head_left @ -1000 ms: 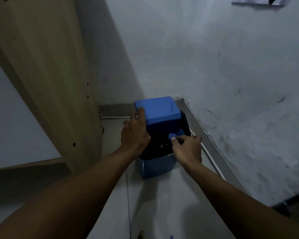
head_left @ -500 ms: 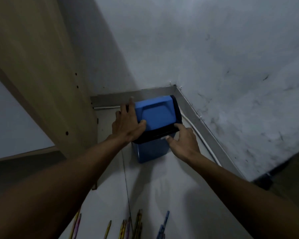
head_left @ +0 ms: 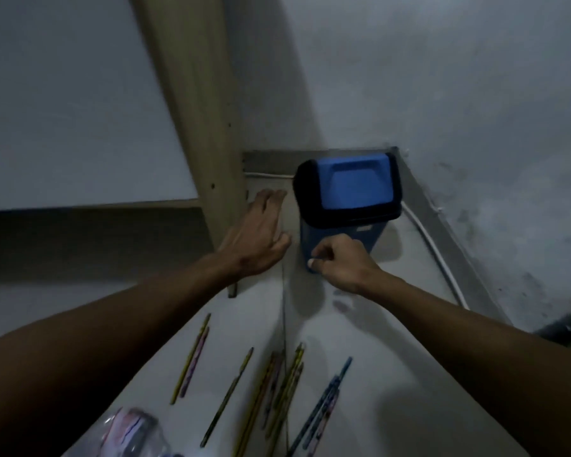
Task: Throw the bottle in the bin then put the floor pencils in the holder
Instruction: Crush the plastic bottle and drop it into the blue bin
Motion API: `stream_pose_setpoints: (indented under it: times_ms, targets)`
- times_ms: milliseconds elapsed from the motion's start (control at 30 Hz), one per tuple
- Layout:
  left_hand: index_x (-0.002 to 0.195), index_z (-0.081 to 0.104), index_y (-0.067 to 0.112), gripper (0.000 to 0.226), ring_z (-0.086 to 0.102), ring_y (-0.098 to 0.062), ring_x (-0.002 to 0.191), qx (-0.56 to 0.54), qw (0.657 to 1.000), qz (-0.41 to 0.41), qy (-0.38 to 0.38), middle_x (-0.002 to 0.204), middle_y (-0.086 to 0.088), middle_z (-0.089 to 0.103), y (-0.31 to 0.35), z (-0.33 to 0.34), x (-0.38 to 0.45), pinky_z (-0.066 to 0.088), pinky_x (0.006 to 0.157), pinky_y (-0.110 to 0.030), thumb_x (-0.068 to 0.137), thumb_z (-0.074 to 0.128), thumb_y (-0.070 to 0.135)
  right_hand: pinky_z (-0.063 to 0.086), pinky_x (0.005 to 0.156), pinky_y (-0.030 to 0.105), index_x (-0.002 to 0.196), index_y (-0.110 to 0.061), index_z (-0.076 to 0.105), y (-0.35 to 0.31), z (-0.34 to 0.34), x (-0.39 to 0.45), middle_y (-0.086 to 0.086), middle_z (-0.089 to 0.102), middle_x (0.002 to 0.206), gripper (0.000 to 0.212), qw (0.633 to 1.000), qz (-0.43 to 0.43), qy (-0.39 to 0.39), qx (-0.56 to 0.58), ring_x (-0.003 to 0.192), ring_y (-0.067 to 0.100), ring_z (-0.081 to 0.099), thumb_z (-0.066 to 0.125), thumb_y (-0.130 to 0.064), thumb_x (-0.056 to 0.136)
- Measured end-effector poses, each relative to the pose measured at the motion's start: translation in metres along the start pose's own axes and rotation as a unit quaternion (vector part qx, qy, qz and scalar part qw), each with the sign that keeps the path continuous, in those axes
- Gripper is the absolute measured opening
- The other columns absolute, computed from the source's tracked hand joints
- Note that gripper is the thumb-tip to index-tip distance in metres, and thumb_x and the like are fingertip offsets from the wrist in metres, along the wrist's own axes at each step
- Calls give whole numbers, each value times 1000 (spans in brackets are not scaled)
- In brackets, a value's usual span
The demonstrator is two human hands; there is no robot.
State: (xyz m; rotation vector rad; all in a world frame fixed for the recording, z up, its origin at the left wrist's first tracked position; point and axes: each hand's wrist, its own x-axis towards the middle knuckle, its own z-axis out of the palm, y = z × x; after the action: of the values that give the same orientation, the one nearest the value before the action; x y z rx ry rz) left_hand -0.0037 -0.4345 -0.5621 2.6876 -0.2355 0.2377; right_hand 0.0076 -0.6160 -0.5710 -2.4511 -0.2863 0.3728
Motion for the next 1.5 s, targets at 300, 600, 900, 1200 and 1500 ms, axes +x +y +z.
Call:
stream_pose_setpoints:
  times_ms: [300,600,900,1200,1500]
  targets:
    - [143,37,15,52,54,-23,118,42,983,-119,-137,144,-10,45,-66,-39,-108,46,92,-34,96,48,35,47,87,26,109,-11,71,-77,107,-9,7,66,119,30,971,-91,-216,-39,109,23,62,68,-29,85]
    - [139,42,15,50,58,-24,111,80,938,-240,-239,138,-11,51,-136,-52,-195,48,91,-37,95,50,38,56,87,35,112,-11,67,-123,223,-51,9,65,118,43,927,-108,-343,-105,105,26,64,78,-24,72]
    - [141,41,12,52,49,-28,124,59,930,-252,-261,138,-14,50,-161,-44,-213,42,97,-35,95,52,34,39,102,38,134,-19,46,-117,289,-100,8,54,136,84,908,-65,-340,-237,126,28,53,80,-51,65]
    - [143,38,11,56,46,-28,128,40,928,-237,-286,141,-14,48,-167,-34,-208,41,99,-37,94,54,33,39,108,35,143,-19,40,-112,308,-104,7,48,144,89,922,-29,-352,-161,133,26,46,82,-46,70]
    - [148,29,15,79,51,-26,124,21,880,-261,-397,147,-11,42,-164,-39,-207,40,86,-25,82,71,21,51,77,21,120,-12,61,-99,272,-76,4,66,119,70,943,3,-330,-32,106,19,63,92,-22,58]
